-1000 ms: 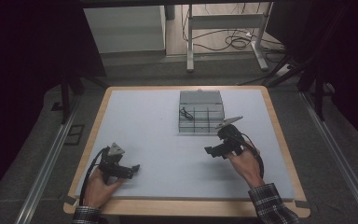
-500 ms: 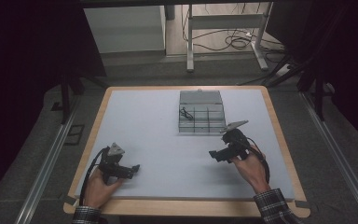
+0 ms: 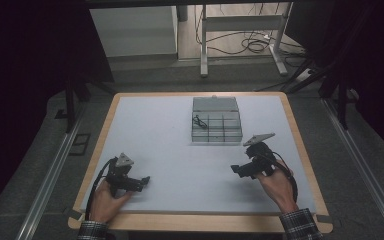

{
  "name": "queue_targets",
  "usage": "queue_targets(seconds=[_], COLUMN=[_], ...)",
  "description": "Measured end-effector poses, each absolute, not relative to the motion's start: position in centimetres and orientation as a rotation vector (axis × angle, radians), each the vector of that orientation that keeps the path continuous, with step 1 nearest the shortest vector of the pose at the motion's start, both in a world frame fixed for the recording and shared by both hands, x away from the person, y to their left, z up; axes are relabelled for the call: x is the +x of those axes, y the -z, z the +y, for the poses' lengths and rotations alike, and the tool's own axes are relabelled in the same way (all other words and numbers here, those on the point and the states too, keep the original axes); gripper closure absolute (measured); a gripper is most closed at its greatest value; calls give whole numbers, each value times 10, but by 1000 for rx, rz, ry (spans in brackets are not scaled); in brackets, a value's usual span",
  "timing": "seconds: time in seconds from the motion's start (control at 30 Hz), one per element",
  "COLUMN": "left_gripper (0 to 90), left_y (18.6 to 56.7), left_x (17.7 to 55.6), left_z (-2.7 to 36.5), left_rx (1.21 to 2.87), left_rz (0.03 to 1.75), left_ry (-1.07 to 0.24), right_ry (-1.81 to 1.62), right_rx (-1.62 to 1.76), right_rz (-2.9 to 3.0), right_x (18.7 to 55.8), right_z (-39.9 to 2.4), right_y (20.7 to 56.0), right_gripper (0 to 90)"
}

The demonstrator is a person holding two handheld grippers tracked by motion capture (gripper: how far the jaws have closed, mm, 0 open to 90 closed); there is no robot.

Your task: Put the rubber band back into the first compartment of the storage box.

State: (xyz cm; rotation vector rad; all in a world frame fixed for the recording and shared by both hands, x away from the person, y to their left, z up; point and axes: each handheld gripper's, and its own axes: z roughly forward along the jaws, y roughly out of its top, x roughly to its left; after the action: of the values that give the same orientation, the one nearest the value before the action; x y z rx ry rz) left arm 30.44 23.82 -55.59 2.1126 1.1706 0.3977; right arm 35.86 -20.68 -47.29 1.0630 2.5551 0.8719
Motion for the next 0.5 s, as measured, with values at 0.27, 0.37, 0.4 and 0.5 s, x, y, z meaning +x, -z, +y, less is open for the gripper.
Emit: queue_targets(seconds=[0.27,0.37,0.4,0.5], left_gripper=[0,0,0,0], left_y=[556,556,556,556], left_x=[304,304,304,304], left_z=[238,238,238,238], left_rx=[2113,2113,2113,2114], left_rz=[1170,1170,1170,1170], left_ry=[-398,-398,-398,-398], right_ry=[-849,-834,-827,-795], right_rx=[1086,1096,1100,1105], right_rz=[2536,2538,2539,2540], right_x=[351,348,347,344], right_z=[-224,-230,-232,-238], right_y=[474,476,477,481], right_gripper=[92,93,92,92])
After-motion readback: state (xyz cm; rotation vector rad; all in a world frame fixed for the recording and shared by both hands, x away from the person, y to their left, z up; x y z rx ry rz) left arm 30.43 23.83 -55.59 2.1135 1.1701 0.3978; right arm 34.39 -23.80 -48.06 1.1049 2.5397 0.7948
